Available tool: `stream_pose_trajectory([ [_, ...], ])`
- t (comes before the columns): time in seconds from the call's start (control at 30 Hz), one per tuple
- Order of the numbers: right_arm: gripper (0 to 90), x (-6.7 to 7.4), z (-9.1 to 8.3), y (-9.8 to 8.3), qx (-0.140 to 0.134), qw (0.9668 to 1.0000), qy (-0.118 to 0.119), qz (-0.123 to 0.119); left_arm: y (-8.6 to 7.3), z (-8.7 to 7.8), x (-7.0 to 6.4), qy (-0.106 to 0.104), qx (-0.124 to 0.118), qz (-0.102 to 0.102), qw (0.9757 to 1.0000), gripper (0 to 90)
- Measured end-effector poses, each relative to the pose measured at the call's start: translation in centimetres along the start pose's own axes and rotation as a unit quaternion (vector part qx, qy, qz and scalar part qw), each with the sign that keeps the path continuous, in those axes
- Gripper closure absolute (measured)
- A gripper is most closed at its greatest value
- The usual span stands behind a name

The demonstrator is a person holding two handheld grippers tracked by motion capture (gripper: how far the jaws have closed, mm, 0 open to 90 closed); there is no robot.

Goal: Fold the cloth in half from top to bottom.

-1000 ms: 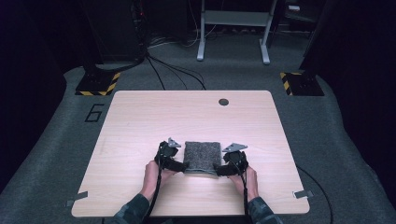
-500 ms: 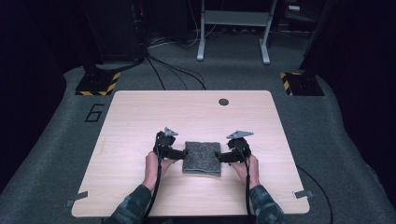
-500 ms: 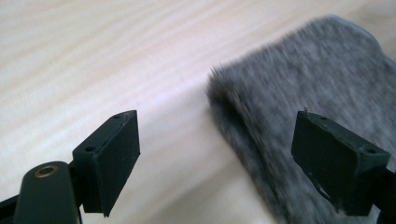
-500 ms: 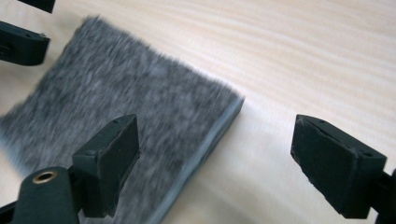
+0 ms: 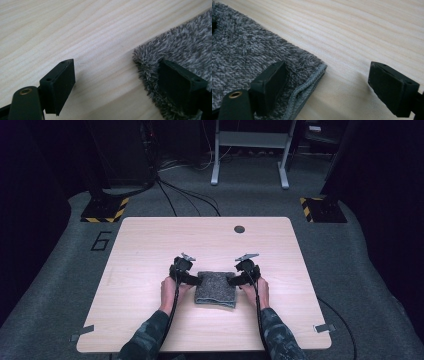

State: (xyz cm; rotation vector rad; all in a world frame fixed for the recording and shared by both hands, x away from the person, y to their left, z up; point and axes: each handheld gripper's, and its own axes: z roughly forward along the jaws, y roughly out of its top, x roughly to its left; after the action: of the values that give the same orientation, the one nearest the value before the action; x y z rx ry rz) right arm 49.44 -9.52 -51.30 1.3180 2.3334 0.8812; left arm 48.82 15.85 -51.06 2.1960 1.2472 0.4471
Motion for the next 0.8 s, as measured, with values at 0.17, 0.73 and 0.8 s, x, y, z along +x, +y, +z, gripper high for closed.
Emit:
stream_pose_trajectory([
  [0.17, 14.5, 0.2, 0.2, 0.2, 0.001, 0.9999, 0.001, -0.017, -0.5, -0.3, 0.1, -0.006, -0.004, -0.01, 0.9999, 16.0],
  [0.73, 6.8, -0.3, -5.7, -0.7, -0.06, 0.9974, 0.039, 0.006, -3.0, -7.3, 2.1, -0.004, -0.058, -0.035, 0.9977, 5.7],
  [0.8, 6.7, -0.5, -6.4, -1.3, -0.067, 0.9967, 0.044, 0.014, -4.0, -8.1, 2.6, 0.003, -0.06, -0.038, 0.9975, 3.8],
])
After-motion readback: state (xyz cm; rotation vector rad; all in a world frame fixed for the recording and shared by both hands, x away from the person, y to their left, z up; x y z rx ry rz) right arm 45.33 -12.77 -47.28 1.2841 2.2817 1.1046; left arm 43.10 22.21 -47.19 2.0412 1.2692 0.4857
